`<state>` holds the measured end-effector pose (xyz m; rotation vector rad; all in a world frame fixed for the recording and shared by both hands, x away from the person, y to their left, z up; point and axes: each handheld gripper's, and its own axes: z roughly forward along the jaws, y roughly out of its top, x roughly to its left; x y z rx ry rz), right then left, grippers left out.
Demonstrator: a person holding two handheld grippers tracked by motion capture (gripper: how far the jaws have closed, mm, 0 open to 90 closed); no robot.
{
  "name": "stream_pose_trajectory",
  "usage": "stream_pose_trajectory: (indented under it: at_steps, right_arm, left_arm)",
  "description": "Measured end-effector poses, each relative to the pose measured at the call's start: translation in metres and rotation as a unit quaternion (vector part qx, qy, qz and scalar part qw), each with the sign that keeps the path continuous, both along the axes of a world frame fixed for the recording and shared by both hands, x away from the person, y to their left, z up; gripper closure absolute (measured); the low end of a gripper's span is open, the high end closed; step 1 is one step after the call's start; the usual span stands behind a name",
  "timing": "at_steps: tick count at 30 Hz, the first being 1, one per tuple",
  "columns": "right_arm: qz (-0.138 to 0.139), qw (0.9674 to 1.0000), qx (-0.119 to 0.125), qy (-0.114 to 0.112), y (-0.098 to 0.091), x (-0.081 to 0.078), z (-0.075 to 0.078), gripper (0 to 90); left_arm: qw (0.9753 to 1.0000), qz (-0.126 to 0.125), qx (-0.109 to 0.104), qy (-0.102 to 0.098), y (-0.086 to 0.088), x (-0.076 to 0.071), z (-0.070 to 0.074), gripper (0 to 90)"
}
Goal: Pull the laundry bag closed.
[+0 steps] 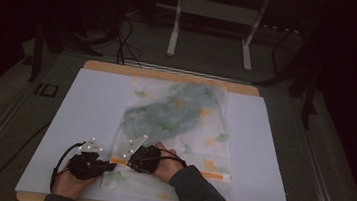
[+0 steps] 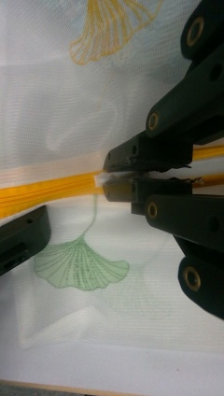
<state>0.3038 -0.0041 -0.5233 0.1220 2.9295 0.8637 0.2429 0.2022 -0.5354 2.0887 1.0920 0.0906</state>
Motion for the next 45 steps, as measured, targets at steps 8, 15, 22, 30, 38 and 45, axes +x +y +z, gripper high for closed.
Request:
stream_pose_trajectory:
  at_steps: [8, 15, 22, 30, 38, 45]
  right_arm:
    - [-0.001, 1.0000, -0.004, -0.003, -0.004, 0.001, 0.000, 84.4]
    - [-0.003, 1.0000, -0.005, -0.004, -0.008, 0.001, 0.001, 84.4]
    - [-0.004, 0.9999, -0.009, -0.009, -0.011, 0.000, 0.001, 84.4]
    - [-0.006, 0.9998, -0.012, -0.013, -0.015, -0.001, 0.001, 84.4]
    - [-0.004, 0.9996, -0.020, -0.021, -0.018, -0.003, 0.002, 84.4]
    - [-0.005, 0.9993, -0.026, -0.026, -0.020, -0.005, 0.003, 84.4]
  left_arm:
    - [1.0000, 0.001, 0.001, -0.002, 0.001, 0.000, 0.000, 86.9]
    - [1.0000, 0.002, 0.001, -0.003, 0.001, 0.000, 0.001, 86.9]
    - [1.0000, 0.002, 0.000, -0.005, 0.001, -0.001, 0.001, 87.0]
    - [1.0000, 0.002, 0.001, -0.006, 0.002, -0.001, 0.001, 87.0]
    - [1.0000, 0.002, 0.002, -0.006, 0.002, -0.001, 0.001, 87.0]
    - [1.0000, 0.002, 0.001, -0.007, 0.002, -0.001, 0.002, 87.0]
